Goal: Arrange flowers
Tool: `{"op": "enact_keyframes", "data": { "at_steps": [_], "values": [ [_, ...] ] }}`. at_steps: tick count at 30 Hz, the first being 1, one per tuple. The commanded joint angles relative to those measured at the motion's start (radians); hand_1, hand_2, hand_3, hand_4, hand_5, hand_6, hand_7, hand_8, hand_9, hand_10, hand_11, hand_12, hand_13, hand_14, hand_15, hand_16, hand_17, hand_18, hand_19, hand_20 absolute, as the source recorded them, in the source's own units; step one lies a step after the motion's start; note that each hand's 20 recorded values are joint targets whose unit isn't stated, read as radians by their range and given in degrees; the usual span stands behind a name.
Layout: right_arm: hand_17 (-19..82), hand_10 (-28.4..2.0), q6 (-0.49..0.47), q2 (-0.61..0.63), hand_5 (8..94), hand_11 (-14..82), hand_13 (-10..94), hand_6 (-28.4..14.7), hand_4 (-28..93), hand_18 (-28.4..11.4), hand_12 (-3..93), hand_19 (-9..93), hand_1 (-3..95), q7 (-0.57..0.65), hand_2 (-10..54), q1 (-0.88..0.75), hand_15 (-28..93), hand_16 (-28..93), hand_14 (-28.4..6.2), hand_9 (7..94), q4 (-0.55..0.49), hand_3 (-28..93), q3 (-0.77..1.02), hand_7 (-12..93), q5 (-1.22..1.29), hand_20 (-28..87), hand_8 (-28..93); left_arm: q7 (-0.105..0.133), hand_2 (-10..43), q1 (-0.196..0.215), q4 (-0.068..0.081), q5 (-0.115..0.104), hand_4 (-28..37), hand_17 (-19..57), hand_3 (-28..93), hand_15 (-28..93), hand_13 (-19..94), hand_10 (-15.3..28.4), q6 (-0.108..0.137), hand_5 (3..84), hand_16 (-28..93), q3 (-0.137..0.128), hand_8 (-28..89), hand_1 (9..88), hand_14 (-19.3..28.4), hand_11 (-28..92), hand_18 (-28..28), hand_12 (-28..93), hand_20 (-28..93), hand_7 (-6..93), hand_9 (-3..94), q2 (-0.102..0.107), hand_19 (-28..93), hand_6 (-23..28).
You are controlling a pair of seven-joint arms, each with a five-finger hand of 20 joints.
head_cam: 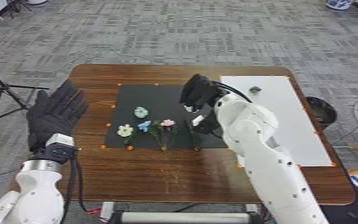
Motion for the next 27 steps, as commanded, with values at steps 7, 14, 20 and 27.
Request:
{"op": "enact_keyframes", "data": {
  "at_steps": [7, 14, 20, 27],
  "values": [
    [45, -8.4, -0.011, -0.007, 70.6, 15.9, 78, -2.0, -27, -12.9, 49.3, 84, 67.0, 0.043, -9.5, 0.011, 34, 53, -0.8, 78.7, 0.055, 70, 0.002, 32, -0.016, 19, 4, 0.001, 13.9, -0.003, 0.003, 0.001, -28.3, -6.5, 67, 17, 23, 13.3, -0.006, 43.0, -3, 0.004, -8, 25.7, 13.1, 16, 13.6, 7, 7, 7.7, 30.7, 0.016, 33, 8.1],
    [44, -8.5, -0.016, -0.013, 70.2, 16.0, 77, -2.1, -27, -13.1, 49.2, 85, 66.8, 0.053, -9.5, -0.002, 34, 53, -0.7, 78.3, 0.062, 70, 0.008, 32, -0.015, 19, 4, 0.005, 14.0, -0.004, 0.004, -0.003, -28.3, -6.5, 67, 17, 23, 13.2, -0.003, 43.0, -3, 0.005, -8, 25.8, 13.1, 16, 13.6, 7, 7, 7.7, 30.7, 0.018, 33, 8.1],
    [44, -8.6, -0.022, -0.026, 70.0, 16.1, 77, -2.2, -27, -13.2, 49.0, 85, 66.8, 0.071, -9.5, -0.009, 35, 53, -0.7, 78.1, 0.057, 70, 0.015, 32, 0.014, 19, 4, 0.005, 14.0, -0.005, 0.003, -0.004, -28.3, -6.4, 67, 17, 23, 13.1, -0.004, 43.0, -3, 0.008, -8, 25.8, 13.1, 16, 13.5, 7, 7, 7.8, 30.7, 0.017, 33, 8.0],
    [44, -8.6, -0.022, -0.039, 69.9, 16.3, 77, -2.1, -27, -13.4, 48.8, 85, 66.8, 0.105, -9.5, -0.006, 36, 52, -0.5, 77.9, 0.069, 70, 0.021, 32, 0.052, 19, 3, 0.002, 14.1, -0.003, 0.001, 0.001, -28.3, -6.6, 67, 17, 23, 13.0, -0.004, 43.0, -3, 0.006, -8, 25.9, 13.4, 16, 13.5, 7, 8, 8.0, 30.8, 0.014, 33, 7.8]
  ]
}}
